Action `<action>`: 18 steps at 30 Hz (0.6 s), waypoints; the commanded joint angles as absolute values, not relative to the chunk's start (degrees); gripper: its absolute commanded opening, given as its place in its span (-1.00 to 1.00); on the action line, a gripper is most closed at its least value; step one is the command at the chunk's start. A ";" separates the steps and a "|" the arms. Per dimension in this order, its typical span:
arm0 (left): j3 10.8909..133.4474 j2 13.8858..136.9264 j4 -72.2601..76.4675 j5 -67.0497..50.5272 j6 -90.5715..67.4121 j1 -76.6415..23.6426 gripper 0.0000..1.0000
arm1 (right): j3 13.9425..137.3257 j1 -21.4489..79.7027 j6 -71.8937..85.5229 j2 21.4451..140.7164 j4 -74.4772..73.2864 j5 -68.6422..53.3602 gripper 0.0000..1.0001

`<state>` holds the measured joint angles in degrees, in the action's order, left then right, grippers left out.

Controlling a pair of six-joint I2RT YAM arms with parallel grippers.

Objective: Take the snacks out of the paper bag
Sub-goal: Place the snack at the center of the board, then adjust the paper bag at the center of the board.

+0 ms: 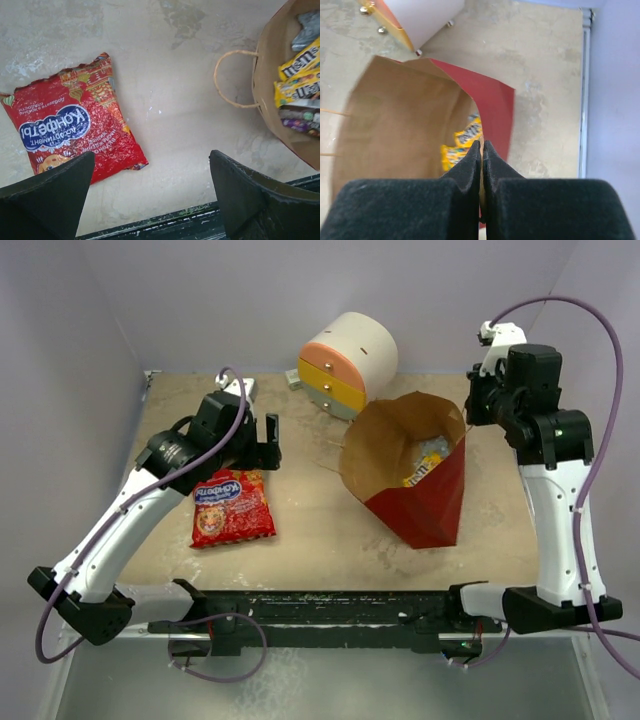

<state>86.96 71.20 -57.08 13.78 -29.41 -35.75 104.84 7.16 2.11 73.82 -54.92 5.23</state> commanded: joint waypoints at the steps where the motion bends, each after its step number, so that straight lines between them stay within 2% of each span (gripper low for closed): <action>1: 88.52 70.17 -57.43 11.38 -30.41 -35.68 0.98 | 106.27 10.34 -5.65 74.69 -46.76 -1.84 -1.00; 6: 90.12 69.75 -57.33 6.92 -31.22 -35.66 0.98 | 102.79 14.27 -5.22 77.12 -45.93 -22.01 -1.00; 10: 85.75 66.76 -51.59 -1.53 -31.29 -35.68 0.98 | 93.92 14.59 -2.24 73.93 -44.47 -30.45 -1.00; 12: 81.96 64.93 -46.85 -6.32 -31.44 -35.68 0.98 | 90.65 14.59 -0.23 72.12 -45.86 -30.61 -1.00; 18: 74.11 63.33 -36.11 -15.64 -35.21 -35.71 0.98 | 85.74 14.59 5.25 67.85 -49.04 -20.04 -1.00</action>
